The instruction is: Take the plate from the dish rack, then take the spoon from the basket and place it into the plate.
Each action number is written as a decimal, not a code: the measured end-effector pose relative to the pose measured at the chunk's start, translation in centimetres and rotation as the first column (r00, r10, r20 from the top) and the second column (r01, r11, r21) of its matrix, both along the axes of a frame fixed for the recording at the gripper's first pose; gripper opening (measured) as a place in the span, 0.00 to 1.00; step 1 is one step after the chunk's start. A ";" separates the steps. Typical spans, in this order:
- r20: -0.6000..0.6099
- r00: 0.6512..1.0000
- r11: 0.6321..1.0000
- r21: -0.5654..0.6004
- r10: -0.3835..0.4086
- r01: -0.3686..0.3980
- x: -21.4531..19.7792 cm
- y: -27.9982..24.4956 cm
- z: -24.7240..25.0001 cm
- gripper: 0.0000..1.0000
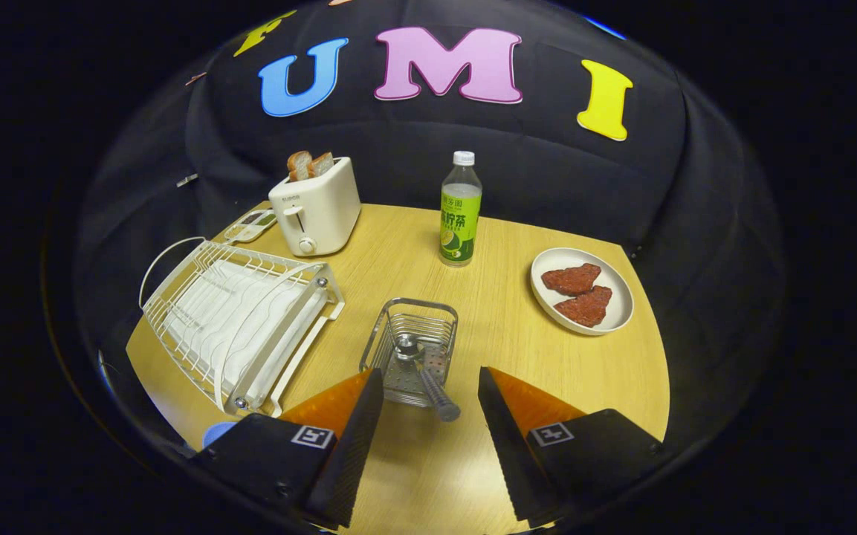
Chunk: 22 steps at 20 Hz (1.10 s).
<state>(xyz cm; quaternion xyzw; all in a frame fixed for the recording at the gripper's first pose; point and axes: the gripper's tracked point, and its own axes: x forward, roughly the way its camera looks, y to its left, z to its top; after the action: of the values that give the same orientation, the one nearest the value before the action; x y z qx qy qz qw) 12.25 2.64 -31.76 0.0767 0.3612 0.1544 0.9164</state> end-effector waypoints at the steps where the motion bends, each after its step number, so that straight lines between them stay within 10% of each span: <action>1: -0.013 1.000 1.000 0.006 0.009 -0.009 0.0 0.3 -0.4 0.77; 7: -0.014 0.997 0.997 0.029 0.070 -0.070 -0.3 1.6 -1.3 0.18; 22: 0.111 0.992 0.991 0.123 -0.065 0.051 -3.6 -2.1 9.6 0.13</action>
<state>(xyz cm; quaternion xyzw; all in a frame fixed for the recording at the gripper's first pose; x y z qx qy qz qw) 8.65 0.55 -22.13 0.1329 0.2956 0.1532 0.9335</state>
